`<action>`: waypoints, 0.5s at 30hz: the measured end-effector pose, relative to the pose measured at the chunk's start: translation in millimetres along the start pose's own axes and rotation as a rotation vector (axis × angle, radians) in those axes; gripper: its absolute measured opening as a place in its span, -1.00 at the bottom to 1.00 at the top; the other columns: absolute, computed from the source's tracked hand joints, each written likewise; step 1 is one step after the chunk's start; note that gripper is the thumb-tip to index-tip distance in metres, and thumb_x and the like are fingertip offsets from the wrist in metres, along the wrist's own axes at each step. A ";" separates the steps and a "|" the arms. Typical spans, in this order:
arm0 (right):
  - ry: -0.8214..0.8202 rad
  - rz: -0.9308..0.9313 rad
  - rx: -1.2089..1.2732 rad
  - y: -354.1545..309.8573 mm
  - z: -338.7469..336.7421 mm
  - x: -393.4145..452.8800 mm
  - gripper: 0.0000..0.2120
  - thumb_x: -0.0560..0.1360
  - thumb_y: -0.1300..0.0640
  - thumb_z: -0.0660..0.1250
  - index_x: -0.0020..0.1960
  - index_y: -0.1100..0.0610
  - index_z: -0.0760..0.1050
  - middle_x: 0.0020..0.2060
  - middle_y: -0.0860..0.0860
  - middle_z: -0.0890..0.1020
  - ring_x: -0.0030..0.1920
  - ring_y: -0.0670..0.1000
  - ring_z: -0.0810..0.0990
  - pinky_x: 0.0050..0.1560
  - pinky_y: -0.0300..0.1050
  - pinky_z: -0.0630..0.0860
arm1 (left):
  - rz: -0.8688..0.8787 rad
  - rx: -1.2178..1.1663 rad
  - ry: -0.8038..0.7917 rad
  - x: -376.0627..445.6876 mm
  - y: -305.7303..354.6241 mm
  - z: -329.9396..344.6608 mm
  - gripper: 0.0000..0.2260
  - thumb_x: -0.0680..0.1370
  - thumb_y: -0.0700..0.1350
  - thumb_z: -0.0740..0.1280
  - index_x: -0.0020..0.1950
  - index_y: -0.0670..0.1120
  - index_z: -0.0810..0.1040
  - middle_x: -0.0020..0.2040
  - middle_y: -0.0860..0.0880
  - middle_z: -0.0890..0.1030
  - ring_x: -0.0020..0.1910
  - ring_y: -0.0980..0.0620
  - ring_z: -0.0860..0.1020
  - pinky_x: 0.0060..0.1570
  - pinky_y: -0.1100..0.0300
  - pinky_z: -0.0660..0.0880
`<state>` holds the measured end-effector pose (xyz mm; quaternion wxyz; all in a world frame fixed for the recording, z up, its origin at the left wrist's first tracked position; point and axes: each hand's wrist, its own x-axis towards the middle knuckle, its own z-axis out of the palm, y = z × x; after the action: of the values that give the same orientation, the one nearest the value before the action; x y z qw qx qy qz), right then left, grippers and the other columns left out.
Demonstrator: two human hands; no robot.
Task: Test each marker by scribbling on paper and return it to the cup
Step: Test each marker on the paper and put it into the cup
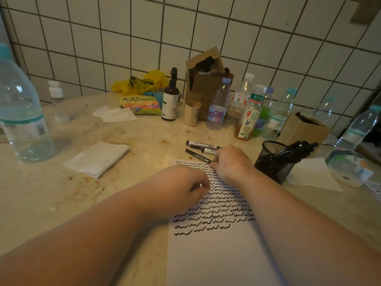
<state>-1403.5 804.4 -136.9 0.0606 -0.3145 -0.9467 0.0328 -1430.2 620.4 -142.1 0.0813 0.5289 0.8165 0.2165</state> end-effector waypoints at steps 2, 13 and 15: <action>0.013 0.027 0.087 2.4 -12.3 -14.2 -0.75 0.54 -0.08 0.36 0.11 0.05 0.62 -0.04 0.01 0.65 0.00 0.06 0.60 0.01 0.02 0.60 | -0.009 -0.020 -0.001 -0.3 -1.5 -0.1 -0.82 0.64 0.06 0.26 0.19 0.16 0.60 0.04 0.15 0.66 -0.01 0.17 0.59 0.08 0.12 0.59; -0.254 -0.045 1.455 32.4 -36.8 -128.0 -0.87 0.54 0.15 0.38 -0.07 0.22 0.61 -0.23 0.27 0.69 -0.30 0.12 0.67 -0.24 -0.06 0.59 | 0.082 -0.264 -0.015 -9.0 10.8 -2.1 -0.80 0.56 0.16 0.34 0.11 0.15 0.64 -0.16 0.09 0.69 -0.18 0.09 0.61 -0.10 0.06 0.59; -0.222 0.000 1.543 33.7 -34.0 -134.7 -0.77 0.54 0.06 0.34 -0.10 0.23 0.62 -0.30 0.26 0.66 -0.34 0.14 0.63 -0.27 -0.04 0.57 | 0.099 -0.358 -0.046 -11.6 12.3 -2.0 -0.85 0.59 0.08 0.34 0.05 0.10 0.66 -0.21 0.08 0.69 -0.21 0.04 0.62 -0.09 0.02 0.58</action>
<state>-1271.9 751.4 -119.3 0.1673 -0.1783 -0.6567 0.7135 -1415.7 613.7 -136.1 0.1821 0.5504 0.7357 0.3502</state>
